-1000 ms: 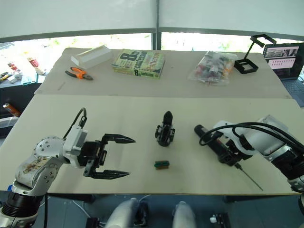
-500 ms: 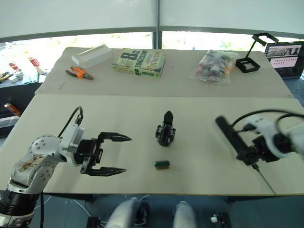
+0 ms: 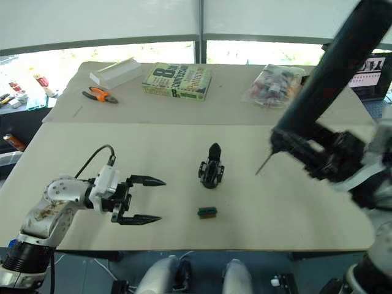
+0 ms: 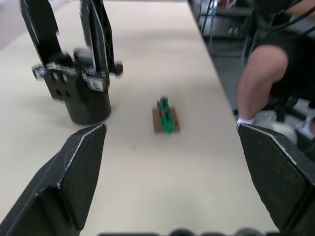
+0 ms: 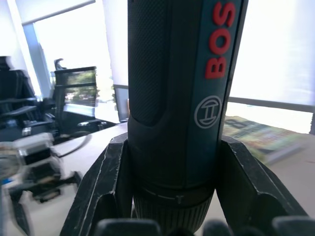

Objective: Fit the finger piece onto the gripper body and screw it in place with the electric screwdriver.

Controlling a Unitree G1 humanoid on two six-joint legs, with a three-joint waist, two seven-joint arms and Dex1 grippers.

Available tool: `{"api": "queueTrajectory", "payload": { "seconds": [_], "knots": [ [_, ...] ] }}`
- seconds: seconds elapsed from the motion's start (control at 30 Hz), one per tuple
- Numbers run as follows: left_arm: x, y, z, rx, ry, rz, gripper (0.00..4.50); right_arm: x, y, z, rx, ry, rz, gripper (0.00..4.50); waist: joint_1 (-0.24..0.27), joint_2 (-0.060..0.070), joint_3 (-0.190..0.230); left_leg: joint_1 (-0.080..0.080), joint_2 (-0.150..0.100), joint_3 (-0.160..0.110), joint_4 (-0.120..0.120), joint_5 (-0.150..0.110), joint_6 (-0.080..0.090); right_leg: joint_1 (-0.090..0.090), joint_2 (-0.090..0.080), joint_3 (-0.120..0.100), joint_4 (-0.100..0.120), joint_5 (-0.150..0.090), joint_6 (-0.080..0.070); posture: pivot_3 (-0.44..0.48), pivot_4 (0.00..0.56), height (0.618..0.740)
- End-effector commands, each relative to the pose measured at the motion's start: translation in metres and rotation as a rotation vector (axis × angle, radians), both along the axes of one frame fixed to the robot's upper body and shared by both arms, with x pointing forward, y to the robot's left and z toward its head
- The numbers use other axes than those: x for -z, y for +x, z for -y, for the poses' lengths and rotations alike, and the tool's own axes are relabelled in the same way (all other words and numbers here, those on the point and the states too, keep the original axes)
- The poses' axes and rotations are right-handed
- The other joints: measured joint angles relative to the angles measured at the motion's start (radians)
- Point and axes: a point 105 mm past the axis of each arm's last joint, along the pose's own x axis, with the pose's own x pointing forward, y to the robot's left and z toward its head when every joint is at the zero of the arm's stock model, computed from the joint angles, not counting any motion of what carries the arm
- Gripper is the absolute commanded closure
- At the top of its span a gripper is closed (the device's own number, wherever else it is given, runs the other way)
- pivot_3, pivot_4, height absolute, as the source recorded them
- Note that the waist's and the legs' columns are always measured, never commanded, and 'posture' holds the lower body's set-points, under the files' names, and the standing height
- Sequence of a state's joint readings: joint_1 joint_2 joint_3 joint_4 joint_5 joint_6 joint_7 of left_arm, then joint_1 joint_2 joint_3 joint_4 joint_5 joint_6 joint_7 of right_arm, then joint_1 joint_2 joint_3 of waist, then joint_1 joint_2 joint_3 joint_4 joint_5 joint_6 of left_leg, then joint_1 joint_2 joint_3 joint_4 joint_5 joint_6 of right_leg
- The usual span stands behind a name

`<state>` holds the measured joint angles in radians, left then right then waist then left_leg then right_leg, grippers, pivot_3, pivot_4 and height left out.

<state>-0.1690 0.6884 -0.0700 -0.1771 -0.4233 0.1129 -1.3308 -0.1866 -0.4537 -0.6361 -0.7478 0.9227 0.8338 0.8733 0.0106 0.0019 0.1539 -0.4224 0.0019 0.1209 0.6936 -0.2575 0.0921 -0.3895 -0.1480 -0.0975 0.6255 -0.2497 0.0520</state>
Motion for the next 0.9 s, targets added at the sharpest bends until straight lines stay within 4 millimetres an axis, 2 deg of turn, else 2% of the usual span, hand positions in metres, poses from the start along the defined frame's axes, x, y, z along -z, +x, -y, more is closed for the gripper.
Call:
{"api": "queueTrajectory", "payload": {
  "seconds": [0.03, 0.17, 0.47, 0.63, 0.9],
  "knots": [
    [0.011, -0.003, 0.009, -0.019, 0.027, 0.041, 0.00, -0.005, -0.018, -0.027, -0.092, -0.035, 0.178, 2.58, 0.001, 0.000, 0.000, 0.000, -0.001, 0.000, 0.001, 0.000, 0.000, 0.000, 0.000, 0.000, 0.000, 0.000, 0.000, 0.000, 0.150, 0.740],
    [0.020, -0.004, 0.030, -0.061, -0.014, 0.046, 0.00, 0.015, -0.017, -0.044, -0.195, -0.081, 0.199, 2.58, 0.004, 0.000, 0.000, 0.000, -0.003, -0.001, 0.002, -0.001, 0.002, 0.001, -0.001, 0.001, 0.000, 0.000, 0.001, 0.000, 0.150, 0.740],
    [0.043, -0.010, 0.069, -0.044, -0.009, 0.023, 0.00, 0.048, -0.012, -0.051, -0.300, -0.185, 0.191, 2.58, 0.003, -0.001, 0.000, 0.000, -0.003, -0.001, 0.002, -0.001, 0.002, 0.001, 0.000, 0.001, 0.000, 0.000, 0.000, 0.000, 0.150, 0.740],
    [0.048, -0.009, 0.086, -0.068, 0.001, 0.007, 0.00, 0.053, -0.007, -0.053, -0.304, -0.187, 0.199, 2.58, 0.003, -0.001, 0.000, 0.000, -0.002, -0.001, 0.002, -0.001, 0.002, 0.001, 0.000, 0.001, 0.001, 0.000, 0.000, 0.000, 0.150, 0.740],
    [0.045, 0.002, 0.095, -0.099, -0.003, 0.019, 0.00, 0.056, -0.009, -0.053, -0.299, -0.194, 0.198, 2.58, 0.005, -0.001, 0.000, 0.000, -0.002, -0.002, 0.002, -0.001, 0.002, 0.001, -0.001, 0.001, 0.001, 0.000, 0.000, 0.000, 0.150, 0.740]
  ]
}}
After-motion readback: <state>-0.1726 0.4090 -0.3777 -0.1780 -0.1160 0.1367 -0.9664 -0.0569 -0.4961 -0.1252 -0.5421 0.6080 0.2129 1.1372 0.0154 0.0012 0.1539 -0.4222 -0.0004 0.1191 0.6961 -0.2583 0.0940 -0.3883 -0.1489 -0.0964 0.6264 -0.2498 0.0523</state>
